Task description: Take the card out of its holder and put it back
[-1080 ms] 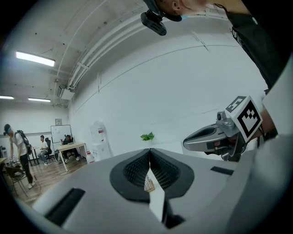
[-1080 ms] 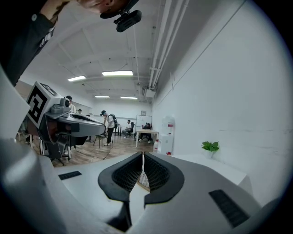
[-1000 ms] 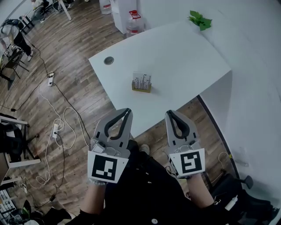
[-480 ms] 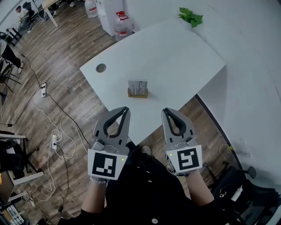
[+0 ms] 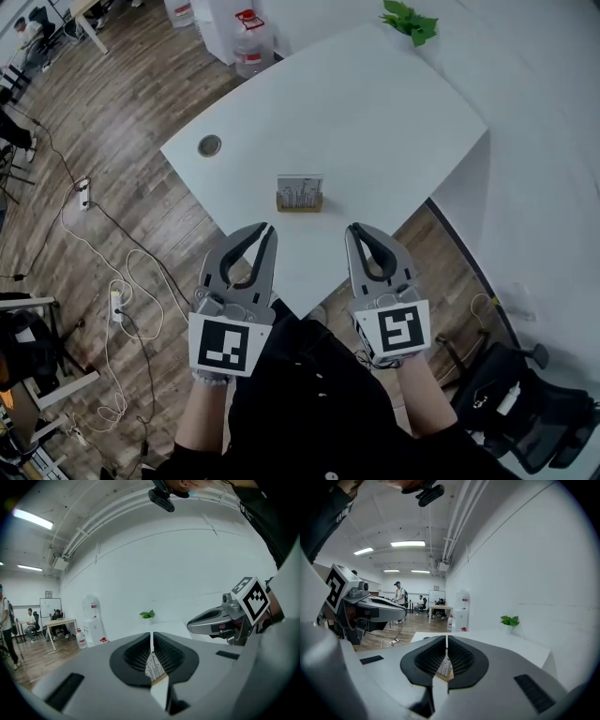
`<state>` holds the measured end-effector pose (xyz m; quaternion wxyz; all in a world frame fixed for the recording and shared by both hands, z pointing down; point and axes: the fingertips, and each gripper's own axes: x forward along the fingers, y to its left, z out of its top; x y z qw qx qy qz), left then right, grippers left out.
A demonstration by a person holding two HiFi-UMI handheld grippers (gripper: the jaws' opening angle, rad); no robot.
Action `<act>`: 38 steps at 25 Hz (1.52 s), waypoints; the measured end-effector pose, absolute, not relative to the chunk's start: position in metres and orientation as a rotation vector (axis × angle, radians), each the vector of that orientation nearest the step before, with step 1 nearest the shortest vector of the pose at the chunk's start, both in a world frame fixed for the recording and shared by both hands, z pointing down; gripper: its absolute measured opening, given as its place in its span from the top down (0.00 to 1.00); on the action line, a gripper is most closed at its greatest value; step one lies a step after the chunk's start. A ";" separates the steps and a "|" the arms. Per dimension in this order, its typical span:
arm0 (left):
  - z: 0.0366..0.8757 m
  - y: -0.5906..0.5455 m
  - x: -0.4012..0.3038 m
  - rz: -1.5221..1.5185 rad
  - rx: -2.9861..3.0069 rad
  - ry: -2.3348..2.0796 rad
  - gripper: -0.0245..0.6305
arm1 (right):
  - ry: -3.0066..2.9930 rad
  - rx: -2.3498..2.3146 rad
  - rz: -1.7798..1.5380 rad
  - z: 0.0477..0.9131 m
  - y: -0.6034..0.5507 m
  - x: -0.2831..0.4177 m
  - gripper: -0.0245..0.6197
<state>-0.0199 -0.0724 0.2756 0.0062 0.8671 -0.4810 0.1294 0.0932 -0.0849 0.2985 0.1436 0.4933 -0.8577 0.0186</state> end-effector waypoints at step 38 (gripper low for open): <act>0.436 -0.171 -0.016 0.564 2.700 -1.260 0.81 | -2.272 1.384 0.338 0.454 -0.181 0.063 0.76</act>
